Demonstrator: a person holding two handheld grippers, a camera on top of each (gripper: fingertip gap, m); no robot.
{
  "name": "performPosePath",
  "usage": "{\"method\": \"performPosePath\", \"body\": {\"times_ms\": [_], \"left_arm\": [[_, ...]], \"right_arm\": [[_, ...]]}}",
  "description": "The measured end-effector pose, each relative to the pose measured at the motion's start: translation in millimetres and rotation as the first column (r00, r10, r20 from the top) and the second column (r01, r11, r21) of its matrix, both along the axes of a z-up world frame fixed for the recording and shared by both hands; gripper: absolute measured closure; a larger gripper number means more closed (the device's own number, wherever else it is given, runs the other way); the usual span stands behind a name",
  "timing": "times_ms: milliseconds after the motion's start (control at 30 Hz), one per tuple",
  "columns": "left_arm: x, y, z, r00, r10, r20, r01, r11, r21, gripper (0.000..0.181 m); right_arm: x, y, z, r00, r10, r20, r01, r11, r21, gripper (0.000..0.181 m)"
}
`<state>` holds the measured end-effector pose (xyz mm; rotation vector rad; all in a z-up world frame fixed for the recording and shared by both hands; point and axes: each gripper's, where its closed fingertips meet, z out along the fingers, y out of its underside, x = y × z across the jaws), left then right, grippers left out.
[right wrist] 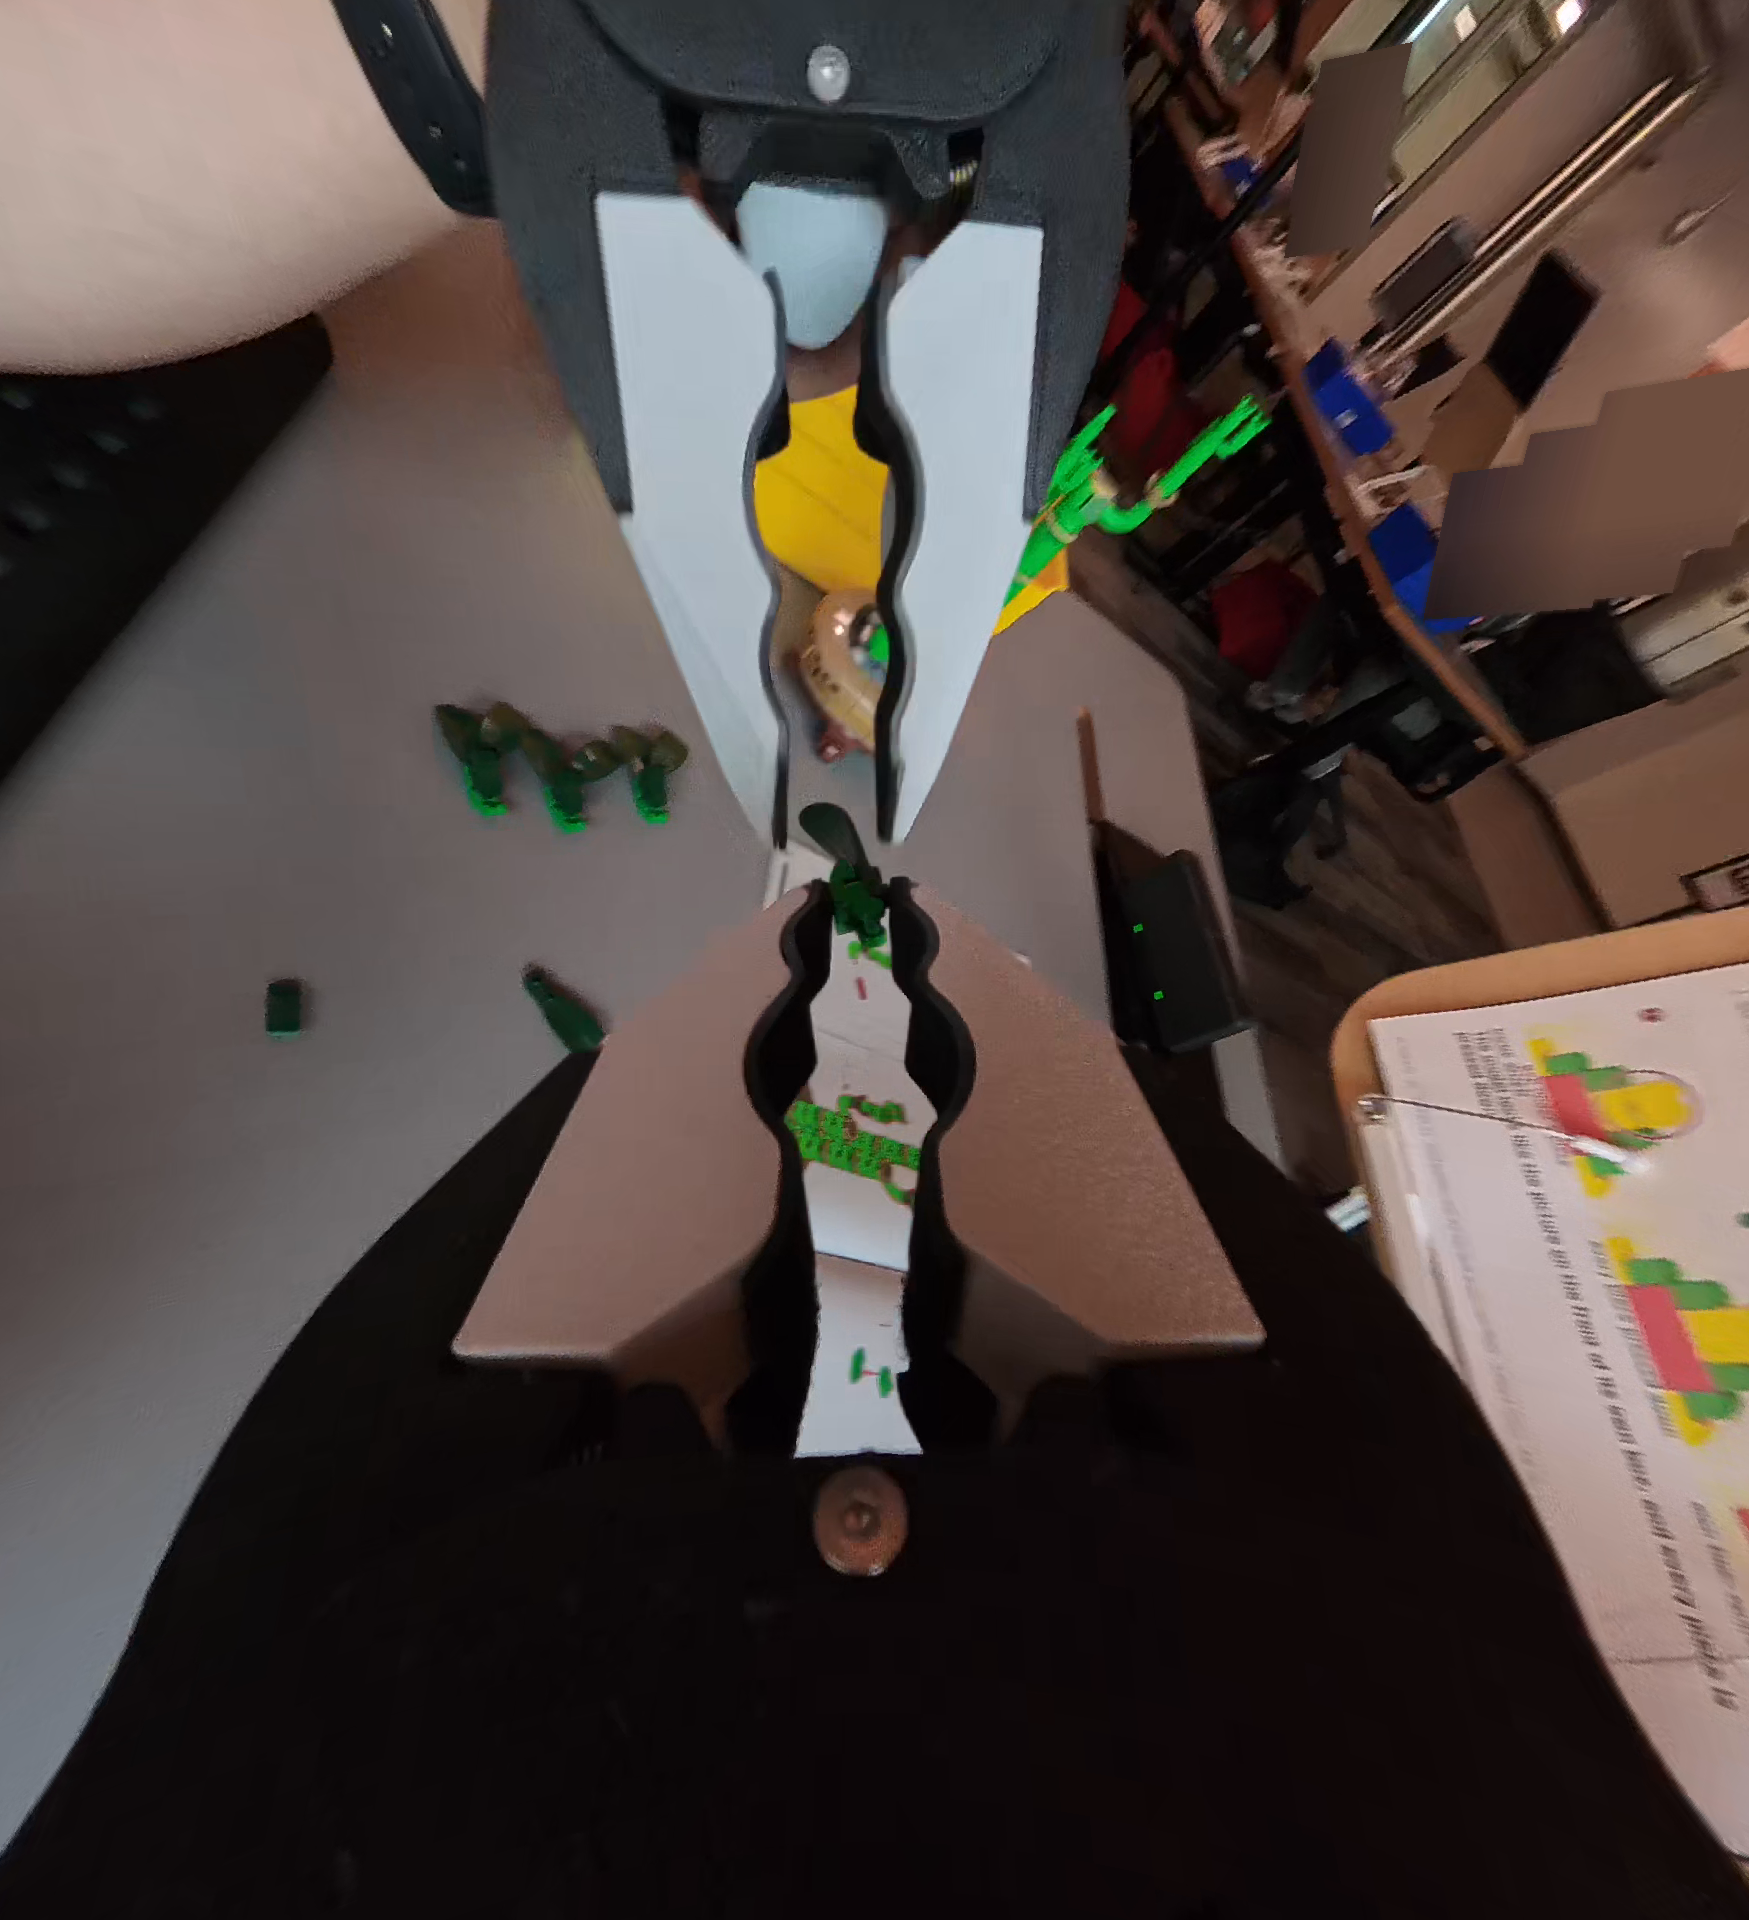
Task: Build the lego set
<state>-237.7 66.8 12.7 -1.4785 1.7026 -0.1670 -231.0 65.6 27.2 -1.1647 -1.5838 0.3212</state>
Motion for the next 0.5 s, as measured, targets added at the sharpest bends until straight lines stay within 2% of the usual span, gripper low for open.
{"method": "performPosePath", "body": {"times_ms": [100, 200, 267, 333, 400, 500], "left_arm": [[-11, -12, 43, 0.961, -0.046, 0.272, 0.077, 0.992, -0.103, 0.152], [-23, -34, 81, 0.852, -0.113, 0.511, 0.248, 0.947, -0.204, 0.139], [-25, -50, 101, 0.774, -0.153, 0.615, 0.361, 0.904, -0.228, 0.138], [-22, -66, 108, 0.734, -0.200, 0.648, 0.447, 0.862, -0.240, 0.137], [-15, -77, 104, 0.740, -0.242, 0.628, 0.482, 0.841, -0.244, 0.136], [-3, -79, 99, 0.764, -0.270, 0.586, 0.455, 0.869, -0.193, 0.142]], "right_arm": [[9, -13, 34, 0.996, 0.016, -0.082, -0.007, 0.995, 0.104, 0.172], [8, -38, 65, 0.985, 0.085, -0.152, -0.055, 0.980, 0.191, 0.172], [5, -52, 77, 0.980, 0.118, -0.163, -0.074, 0.965, 0.250, 0.172], [2, -63, 84, 0.978, 0.138, -0.156, -0.088, 0.952, 0.294, 0.172], [-2, -70, 88, 0.979, 0.150, -0.142, -0.095, 0.938, 0.333, 0.171], [-6, -77, 92, 0.978, 0.158, -0.134, -0.098, 0.923, 0.372, 0.171]]}}
